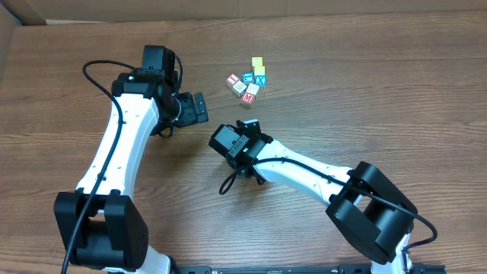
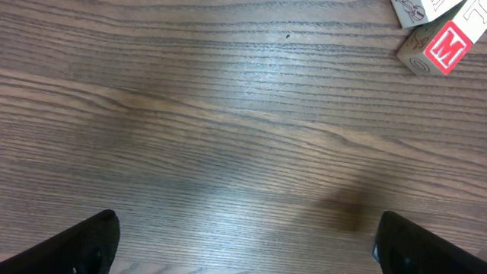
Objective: Flip 4 blocks
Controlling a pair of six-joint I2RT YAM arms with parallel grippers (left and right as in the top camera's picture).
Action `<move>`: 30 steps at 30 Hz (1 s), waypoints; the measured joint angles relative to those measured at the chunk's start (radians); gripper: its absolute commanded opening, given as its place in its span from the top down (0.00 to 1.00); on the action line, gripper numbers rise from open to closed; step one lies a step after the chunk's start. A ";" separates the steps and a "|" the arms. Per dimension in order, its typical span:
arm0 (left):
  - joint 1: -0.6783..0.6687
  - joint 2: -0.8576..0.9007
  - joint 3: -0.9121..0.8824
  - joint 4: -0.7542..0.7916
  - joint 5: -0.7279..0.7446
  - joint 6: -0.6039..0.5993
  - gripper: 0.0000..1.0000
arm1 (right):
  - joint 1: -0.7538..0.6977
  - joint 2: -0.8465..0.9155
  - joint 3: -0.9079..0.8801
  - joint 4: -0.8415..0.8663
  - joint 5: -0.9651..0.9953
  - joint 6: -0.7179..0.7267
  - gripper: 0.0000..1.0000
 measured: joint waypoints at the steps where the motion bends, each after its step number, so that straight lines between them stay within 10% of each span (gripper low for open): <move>1: 0.000 0.000 0.000 0.000 0.000 0.000 0.00 | 0.000 0.000 0.000 0.000 0.000 0.000 0.96; 19: 0.000 0.000 0.000 0.000 0.000 0.000 0.00 | -0.018 0.000 0.008 0.014 -0.045 -0.003 0.95; 24: 0.000 0.000 0.000 0.000 0.000 0.000 0.00 | -0.032 -0.005 0.108 -0.012 -0.079 0.000 0.67; 27: 0.000 0.000 0.000 0.000 0.000 0.000 0.00 | -0.074 -0.019 0.193 -0.019 -0.116 -0.004 0.28; 30: 0.000 0.000 0.000 0.000 0.000 0.000 0.00 | -0.143 -0.040 0.245 0.017 -0.153 -0.011 0.25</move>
